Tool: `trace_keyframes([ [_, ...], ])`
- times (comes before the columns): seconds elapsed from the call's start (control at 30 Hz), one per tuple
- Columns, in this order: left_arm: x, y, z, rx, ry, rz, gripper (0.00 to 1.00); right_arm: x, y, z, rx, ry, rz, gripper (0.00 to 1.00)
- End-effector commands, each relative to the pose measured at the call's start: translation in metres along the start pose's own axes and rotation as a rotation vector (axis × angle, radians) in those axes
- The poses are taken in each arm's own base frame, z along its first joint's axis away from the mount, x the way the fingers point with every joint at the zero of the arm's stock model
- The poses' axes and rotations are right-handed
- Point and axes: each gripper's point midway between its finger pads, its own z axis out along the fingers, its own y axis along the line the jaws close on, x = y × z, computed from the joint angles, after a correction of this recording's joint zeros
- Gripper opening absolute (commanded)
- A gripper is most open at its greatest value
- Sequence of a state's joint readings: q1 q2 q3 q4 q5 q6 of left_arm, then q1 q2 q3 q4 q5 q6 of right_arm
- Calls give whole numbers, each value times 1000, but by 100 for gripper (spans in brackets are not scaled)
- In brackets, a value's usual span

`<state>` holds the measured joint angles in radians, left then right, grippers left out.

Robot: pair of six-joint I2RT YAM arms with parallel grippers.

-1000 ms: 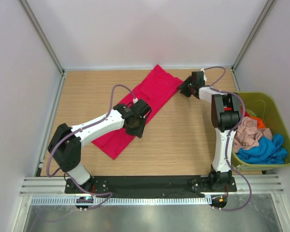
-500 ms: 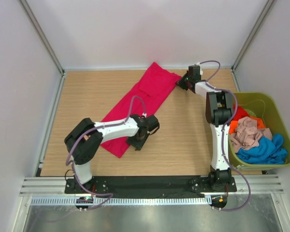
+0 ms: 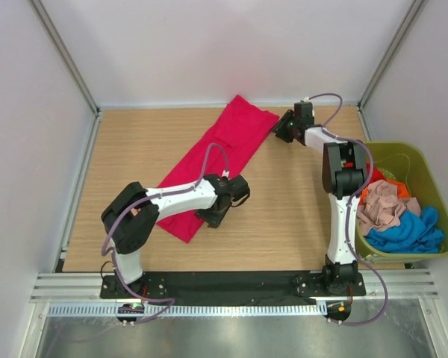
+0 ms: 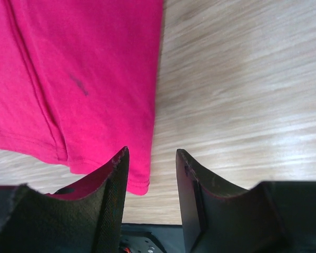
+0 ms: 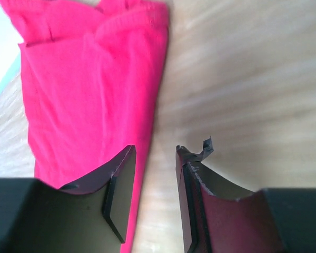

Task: Fold and stack the t-shirts
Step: Fold the tshirt

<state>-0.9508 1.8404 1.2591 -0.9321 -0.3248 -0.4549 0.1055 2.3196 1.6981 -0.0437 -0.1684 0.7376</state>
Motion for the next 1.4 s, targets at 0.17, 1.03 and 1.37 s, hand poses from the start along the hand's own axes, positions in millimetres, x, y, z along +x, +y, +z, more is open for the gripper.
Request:
trace_keyframes([
  [0.17,28,15,-1,-27,80,21,38,-20,37,-91,-59,-80,-55,46],
  [1.03,28,-72,-14,389,106,-169,0,9,43,-280,-46,-129,-181,51],
  [1.37,-35,-179,-61,555,-10,-209,14,75,-16,-367,83,-4,-317,54],
])
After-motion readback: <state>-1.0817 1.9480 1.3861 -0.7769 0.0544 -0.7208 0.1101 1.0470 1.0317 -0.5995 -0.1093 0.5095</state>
